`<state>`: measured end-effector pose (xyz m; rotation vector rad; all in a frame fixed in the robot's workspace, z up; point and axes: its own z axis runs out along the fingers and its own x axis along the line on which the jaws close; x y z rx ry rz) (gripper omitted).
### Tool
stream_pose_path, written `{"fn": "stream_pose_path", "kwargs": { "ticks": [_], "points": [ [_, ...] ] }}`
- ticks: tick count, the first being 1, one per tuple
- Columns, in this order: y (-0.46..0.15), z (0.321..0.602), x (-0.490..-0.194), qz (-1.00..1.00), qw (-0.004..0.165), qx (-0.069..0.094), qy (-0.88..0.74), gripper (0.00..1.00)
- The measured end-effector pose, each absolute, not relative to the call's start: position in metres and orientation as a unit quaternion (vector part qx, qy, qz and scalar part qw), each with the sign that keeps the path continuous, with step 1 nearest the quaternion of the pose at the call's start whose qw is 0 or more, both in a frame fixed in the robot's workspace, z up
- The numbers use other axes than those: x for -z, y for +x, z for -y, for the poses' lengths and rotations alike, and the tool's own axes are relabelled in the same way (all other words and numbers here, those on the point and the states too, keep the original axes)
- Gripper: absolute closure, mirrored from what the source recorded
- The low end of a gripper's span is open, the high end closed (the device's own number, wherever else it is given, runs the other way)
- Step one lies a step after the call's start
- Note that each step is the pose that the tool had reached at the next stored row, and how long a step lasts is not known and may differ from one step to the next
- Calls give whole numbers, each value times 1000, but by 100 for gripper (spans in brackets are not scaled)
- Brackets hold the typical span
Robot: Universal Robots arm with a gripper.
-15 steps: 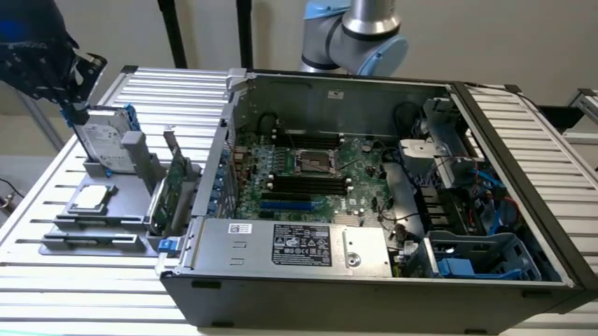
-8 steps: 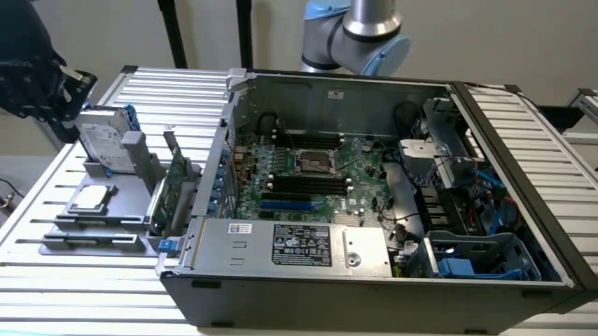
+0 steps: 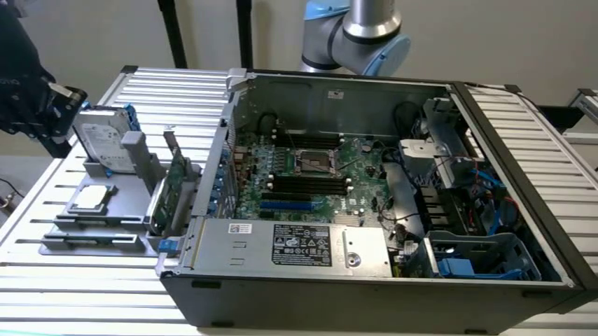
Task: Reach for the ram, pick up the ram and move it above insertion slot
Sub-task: 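Reach for the ram, then pick up the ram and move it above insertion slot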
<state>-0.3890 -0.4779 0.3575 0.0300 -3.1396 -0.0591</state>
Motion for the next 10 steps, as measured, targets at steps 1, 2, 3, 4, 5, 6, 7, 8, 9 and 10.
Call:
{"fn": "stream_pose_path", "kwargs": {
  "ticks": [1,2,3,4,5,6,7,8,9,10],
  "points": [
    [-391,478,-357,1000,1,19,10,90],
    [-392,478,-357,1000,1,19,10,90],
    [-394,478,-356,1000,1,19,10,90],
    [-395,478,-356,1000,1,19,11,90],
    [-396,478,-356,1000,1,19,14,90],
    [-396,478,-355,1000,1,19,20,90],
    [-396,478,-355,999,1,19,29,90],
    [-396,478,-355,999,1,19,38,90],
    [-396,478,-355,999,1,19,47,90],
    [-396,478,-355,998,2,19,56,90]
  ]
}}
